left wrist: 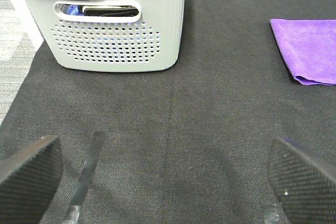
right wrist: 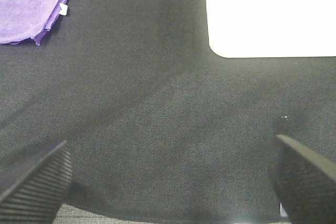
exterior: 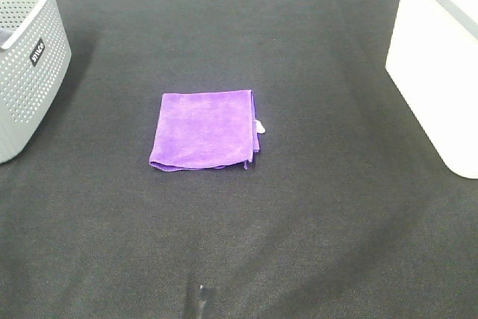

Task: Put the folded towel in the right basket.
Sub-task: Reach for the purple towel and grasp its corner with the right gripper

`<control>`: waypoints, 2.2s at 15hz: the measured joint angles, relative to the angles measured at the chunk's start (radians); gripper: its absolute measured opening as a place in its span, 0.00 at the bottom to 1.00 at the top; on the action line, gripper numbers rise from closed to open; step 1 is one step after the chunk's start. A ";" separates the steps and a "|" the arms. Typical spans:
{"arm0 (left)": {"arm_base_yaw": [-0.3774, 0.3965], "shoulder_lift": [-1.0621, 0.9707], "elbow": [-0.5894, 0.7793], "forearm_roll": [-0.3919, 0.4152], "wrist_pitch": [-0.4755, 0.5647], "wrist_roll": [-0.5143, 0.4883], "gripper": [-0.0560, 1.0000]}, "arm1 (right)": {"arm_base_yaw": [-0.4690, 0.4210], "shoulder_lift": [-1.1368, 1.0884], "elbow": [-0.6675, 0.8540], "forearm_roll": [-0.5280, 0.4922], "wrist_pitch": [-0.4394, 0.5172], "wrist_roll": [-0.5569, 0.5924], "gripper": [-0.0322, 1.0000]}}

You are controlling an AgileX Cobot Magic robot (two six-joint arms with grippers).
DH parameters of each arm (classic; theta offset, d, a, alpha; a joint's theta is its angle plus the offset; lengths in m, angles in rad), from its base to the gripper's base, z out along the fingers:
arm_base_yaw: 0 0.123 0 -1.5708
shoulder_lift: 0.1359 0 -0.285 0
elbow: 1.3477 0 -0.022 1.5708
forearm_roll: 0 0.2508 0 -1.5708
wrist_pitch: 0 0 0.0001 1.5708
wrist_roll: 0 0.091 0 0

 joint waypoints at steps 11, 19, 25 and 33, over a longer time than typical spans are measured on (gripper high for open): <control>0.000 0.000 0.000 0.000 0.000 0.000 0.99 | 0.000 0.132 -0.091 -0.013 -0.004 -0.035 0.96; 0.000 0.000 0.000 0.000 0.000 0.000 0.99 | 0.000 1.204 -0.914 0.235 0.105 -0.062 0.96; 0.000 0.000 0.000 0.000 0.000 0.000 0.99 | 0.231 1.794 -1.150 0.480 -0.049 -0.079 0.96; 0.000 0.000 0.000 0.000 0.000 0.000 0.99 | 0.252 2.356 -1.518 0.524 -0.029 -0.128 0.96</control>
